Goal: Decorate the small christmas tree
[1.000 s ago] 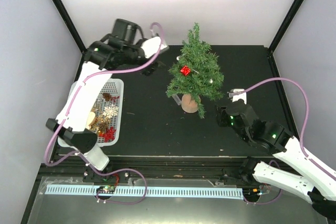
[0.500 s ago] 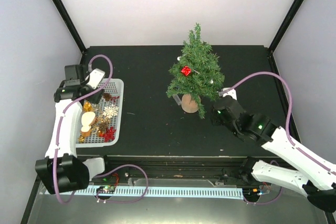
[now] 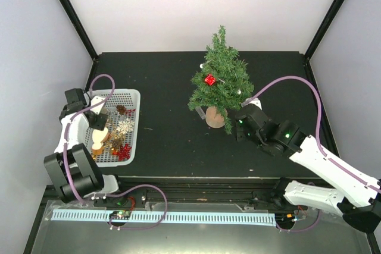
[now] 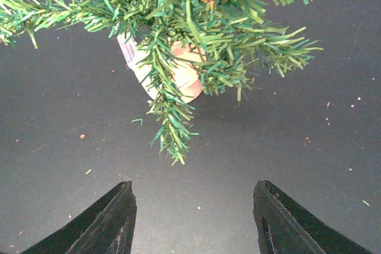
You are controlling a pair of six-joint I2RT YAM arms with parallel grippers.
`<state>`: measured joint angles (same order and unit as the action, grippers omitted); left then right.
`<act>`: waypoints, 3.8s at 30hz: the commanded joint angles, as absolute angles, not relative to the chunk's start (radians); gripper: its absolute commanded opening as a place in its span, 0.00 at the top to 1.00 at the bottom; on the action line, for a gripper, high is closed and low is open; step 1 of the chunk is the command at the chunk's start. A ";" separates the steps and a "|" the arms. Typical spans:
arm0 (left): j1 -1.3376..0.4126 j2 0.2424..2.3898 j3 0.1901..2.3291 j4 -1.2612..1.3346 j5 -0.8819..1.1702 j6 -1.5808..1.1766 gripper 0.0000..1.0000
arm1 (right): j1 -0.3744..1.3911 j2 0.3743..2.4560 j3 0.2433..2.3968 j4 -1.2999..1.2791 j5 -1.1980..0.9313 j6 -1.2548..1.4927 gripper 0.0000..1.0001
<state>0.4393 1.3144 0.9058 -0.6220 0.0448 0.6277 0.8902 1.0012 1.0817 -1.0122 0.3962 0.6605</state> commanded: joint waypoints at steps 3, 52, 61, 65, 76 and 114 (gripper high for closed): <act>0.482 1.419 0.874 -0.525 0.128 0.650 0.34 | 0.888 1.003 1.099 -1.027 0.347 0.712 0.45; 0.487 1.201 1.135 -0.937 0.563 0.717 0.64 | 0.889 0.902 1.102 -1.027 0.373 0.646 0.46; 0.256 0.964 1.338 -1.247 1.003 0.784 0.56 | 1.047 0.962 1.200 -0.725 0.003 0.589 0.46; 0.095 0.873 1.330 -1.208 1.053 0.747 0.55 | 1.158 1.124 1.339 -0.600 -0.074 0.650 0.46; 0.012 0.803 1.196 -1.051 0.830 0.635 0.55 | 1.269 1.416 1.533 -0.787 0.168 0.642 0.46; 0.292 0.732 1.024 -0.797 0.664 0.310 0.23 | 1.118 2.125 1.704 -0.561 0.292 0.510 0.16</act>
